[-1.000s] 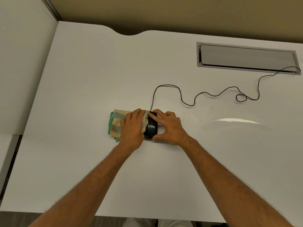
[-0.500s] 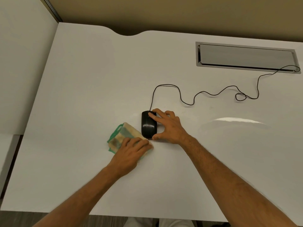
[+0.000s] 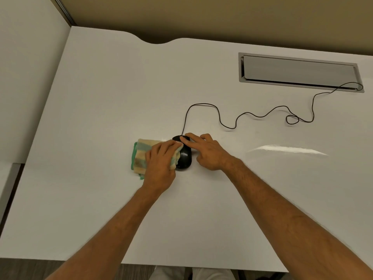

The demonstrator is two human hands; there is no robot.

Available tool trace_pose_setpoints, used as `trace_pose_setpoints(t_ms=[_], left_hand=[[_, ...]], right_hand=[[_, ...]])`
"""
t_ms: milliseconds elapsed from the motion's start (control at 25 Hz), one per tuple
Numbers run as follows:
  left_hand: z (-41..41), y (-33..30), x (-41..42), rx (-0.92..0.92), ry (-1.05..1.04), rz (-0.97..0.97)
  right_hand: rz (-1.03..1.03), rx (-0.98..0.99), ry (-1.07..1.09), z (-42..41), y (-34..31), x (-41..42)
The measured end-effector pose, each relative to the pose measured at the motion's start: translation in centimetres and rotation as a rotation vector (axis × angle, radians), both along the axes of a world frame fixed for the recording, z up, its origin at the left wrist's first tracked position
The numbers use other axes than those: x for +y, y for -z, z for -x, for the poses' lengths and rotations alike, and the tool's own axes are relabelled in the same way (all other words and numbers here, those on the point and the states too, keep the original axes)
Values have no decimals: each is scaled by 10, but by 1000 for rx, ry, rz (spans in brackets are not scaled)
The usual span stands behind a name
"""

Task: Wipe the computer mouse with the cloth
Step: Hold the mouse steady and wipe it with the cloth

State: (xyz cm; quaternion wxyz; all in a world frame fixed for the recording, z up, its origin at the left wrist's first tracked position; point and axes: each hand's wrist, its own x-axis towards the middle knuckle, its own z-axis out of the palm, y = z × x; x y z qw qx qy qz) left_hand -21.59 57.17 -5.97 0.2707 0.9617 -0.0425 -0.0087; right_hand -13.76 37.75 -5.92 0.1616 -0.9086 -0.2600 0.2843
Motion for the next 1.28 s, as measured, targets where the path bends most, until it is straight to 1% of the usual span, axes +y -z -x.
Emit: trace_pose_setpoints(t_ms=[240, 360, 480, 560, 680, 760, 880, 960, 1160, 1240, 1280], left_hand=[[33, -1, -7, -125, 199, -164], [49, 1, -15, -96, 230, -175], [71, 6, -16, -76, 321, -164], [78, 9, -12, -95, 269, -85], [69, 6, -13, -138, 56, 19], [57, 0, -19, -143, 4, -5], [50, -2, -31, -78, 44, -124], [53, 1, -31, -64, 68, -150], [82, 11, -8, -71, 176, -51], [84, 3, 0, -70, 183, 58], [81, -5, 3, -66, 159, 143]], right_hand=[[-8, -85, -42, 1, 4, -1], [-8, -88, -50, 1, 5, -2], [-7, -65, -24, 0, 5, 0], [-13, -58, -7, 2, 6, 1], [-30, -73, 6, 3, 7, 1], [-49, -95, 18, 5, 8, 1], [-78, -103, 43, 5, 9, 1], [-93, -102, 53, 4, 10, 0], [-128, -37, 95, 3, 14, 3], [-187, 13, 152, 5, 13, 0], [-241, 46, 188, 9, 9, -2]])
